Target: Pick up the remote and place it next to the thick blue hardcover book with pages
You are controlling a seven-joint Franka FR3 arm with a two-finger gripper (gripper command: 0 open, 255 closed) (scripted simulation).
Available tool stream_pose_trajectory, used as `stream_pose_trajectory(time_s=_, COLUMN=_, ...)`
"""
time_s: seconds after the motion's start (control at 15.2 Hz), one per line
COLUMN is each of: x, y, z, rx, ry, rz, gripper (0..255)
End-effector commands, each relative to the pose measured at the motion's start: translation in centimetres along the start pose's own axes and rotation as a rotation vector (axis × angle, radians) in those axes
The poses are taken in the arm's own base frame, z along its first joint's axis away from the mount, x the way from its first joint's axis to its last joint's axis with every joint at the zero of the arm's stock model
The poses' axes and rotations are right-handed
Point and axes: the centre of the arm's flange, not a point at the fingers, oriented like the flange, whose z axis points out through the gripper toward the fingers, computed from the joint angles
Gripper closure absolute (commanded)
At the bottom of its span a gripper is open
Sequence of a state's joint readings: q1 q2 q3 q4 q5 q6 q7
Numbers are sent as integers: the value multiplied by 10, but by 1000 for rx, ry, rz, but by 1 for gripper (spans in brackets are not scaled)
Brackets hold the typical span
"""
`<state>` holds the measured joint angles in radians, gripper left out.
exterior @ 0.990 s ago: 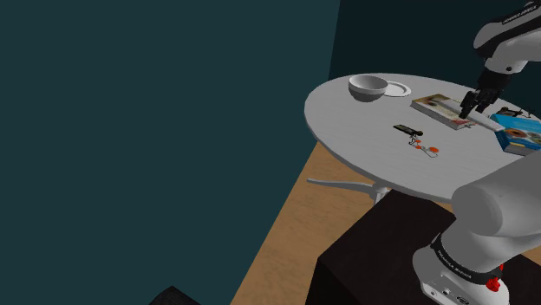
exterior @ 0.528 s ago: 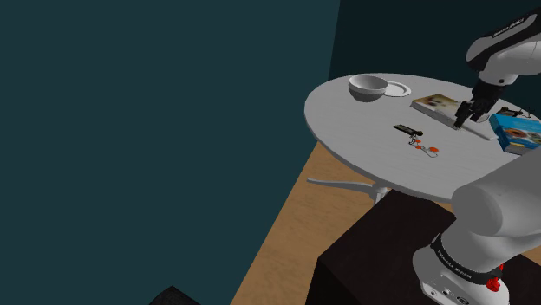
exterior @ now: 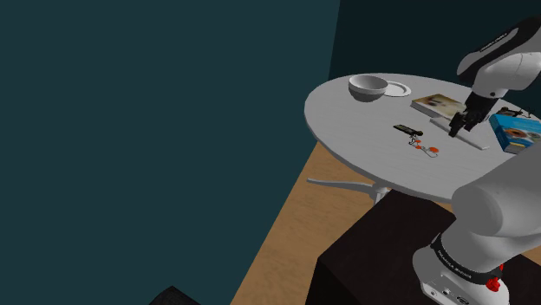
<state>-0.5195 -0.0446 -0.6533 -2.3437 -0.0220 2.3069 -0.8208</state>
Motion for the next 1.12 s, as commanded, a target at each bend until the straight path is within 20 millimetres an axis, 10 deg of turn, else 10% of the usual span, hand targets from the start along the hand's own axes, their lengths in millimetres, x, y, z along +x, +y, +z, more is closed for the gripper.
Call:
stream_pose_trajectory(time_s=0.0, x=0, y=-1, z=7, rx=-1, ry=1, rz=0, gripper=255)
stream_pose_trajectory(time_s=0.46, x=0, y=-1, z=7, rx=-1, ry=1, rz=0, gripper=255)
stream_pose_trajectory(time_s=0.53, x=0, y=-1, z=7, rx=-1, ry=1, rz=0, gripper=0)
stream_pose_trajectory(time_s=0.86, x=0, y=-1, z=7, rx=-1, ry=1, rz=0, gripper=0)
stream_pose_trajectory(time_s=1.06, x=0, y=-1, z=-33, rx=-1, ry=1, rz=0, gripper=0)
